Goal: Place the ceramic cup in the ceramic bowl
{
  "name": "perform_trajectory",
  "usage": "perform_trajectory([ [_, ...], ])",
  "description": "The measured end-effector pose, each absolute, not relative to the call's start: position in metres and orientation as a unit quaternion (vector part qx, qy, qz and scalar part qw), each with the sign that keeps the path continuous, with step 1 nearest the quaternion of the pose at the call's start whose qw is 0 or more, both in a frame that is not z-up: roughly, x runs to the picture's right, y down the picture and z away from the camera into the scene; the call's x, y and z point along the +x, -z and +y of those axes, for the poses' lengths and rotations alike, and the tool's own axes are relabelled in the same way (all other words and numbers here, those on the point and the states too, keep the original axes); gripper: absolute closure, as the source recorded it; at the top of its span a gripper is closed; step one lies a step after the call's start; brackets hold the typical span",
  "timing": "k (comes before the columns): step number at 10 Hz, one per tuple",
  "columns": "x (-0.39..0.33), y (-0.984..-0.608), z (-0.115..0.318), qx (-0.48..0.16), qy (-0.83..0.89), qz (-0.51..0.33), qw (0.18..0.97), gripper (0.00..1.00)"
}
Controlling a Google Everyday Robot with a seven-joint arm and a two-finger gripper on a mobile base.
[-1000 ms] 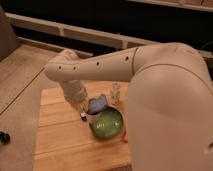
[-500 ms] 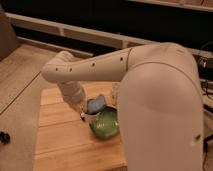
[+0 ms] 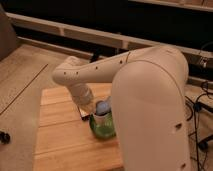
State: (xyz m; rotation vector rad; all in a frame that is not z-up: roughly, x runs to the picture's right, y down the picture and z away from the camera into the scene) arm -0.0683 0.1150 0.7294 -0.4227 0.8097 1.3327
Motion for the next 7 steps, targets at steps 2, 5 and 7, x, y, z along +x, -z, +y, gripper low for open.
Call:
perform_trajectory([
  [2, -0.051, -0.738, 0.122, -0.184, -0.602, 0.377, 0.679, 1.0],
  [5, -0.041, -0.759, 0.127, -0.187, -0.6, 0.378, 0.679, 1.0],
  [7, -0.036, -0.77, 0.127, -0.19, -0.599, 0.377, 0.68, 1.0],
])
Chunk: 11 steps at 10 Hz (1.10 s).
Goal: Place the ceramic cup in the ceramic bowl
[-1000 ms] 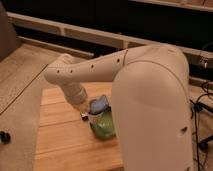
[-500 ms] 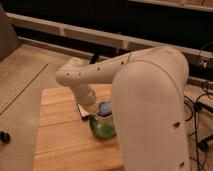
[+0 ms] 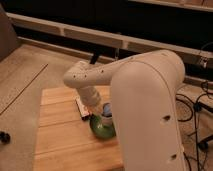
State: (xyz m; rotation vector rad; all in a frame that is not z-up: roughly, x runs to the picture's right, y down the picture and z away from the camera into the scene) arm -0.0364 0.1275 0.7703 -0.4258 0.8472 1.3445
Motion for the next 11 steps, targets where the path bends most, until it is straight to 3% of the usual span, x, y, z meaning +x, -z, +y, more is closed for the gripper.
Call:
perform_trajectory([
  [4, -0.053, -0.78, 0.12, -0.204, -0.599, 0.352, 0.69, 0.97],
  [11, -0.053, -0.767, 0.139, -0.233, -0.582, 0.37, 0.685, 0.29],
])
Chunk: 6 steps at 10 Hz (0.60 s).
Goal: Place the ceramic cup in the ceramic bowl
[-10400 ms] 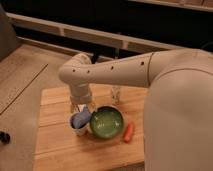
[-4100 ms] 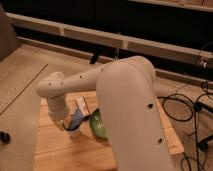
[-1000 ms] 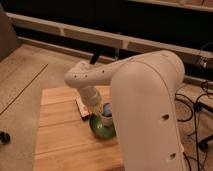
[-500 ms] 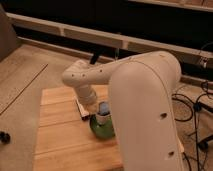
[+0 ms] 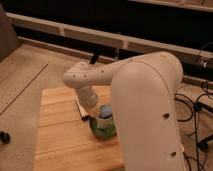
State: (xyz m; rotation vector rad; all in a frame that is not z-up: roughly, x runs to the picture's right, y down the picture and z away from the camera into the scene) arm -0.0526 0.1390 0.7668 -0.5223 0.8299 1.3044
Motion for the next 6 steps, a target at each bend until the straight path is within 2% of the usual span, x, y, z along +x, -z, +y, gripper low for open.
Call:
perform_trajectory([
  [1, -0.051, -0.767, 0.139, -0.233, -0.582, 0.374, 0.684, 0.26],
  [6, -0.05, -0.763, 0.123, -0.223, -0.584, 0.371, 0.687, 0.26],
])
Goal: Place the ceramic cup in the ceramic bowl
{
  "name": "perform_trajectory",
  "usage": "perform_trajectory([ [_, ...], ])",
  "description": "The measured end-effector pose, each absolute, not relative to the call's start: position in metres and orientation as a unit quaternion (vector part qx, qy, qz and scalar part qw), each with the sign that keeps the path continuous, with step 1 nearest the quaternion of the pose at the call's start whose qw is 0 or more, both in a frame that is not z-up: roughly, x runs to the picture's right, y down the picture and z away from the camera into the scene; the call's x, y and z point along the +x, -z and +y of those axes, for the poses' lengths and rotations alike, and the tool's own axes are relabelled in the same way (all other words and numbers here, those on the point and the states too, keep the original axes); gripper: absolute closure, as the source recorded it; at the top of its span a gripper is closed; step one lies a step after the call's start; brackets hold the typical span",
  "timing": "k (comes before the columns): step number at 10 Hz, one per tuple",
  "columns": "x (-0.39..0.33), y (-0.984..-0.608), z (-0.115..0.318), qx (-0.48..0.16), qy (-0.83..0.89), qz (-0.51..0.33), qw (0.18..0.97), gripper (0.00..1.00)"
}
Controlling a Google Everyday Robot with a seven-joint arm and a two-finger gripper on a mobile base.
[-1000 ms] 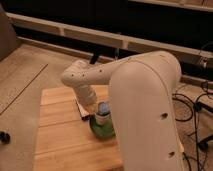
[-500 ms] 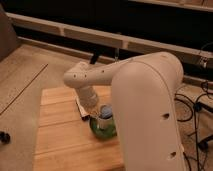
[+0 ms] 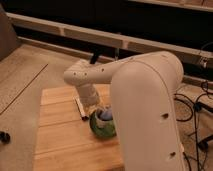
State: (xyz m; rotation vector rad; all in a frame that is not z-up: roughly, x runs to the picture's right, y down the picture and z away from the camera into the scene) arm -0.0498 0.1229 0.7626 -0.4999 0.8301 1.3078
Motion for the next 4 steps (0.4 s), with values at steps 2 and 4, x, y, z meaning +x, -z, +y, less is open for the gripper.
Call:
perform_trajectory([
  [2, -0.053, -0.753, 0.108, -0.211, -0.582, 0.365, 0.695, 0.26],
  [4, -0.065, -0.734, 0.083, -0.19, -0.581, 0.349, 0.711, 0.26],
])
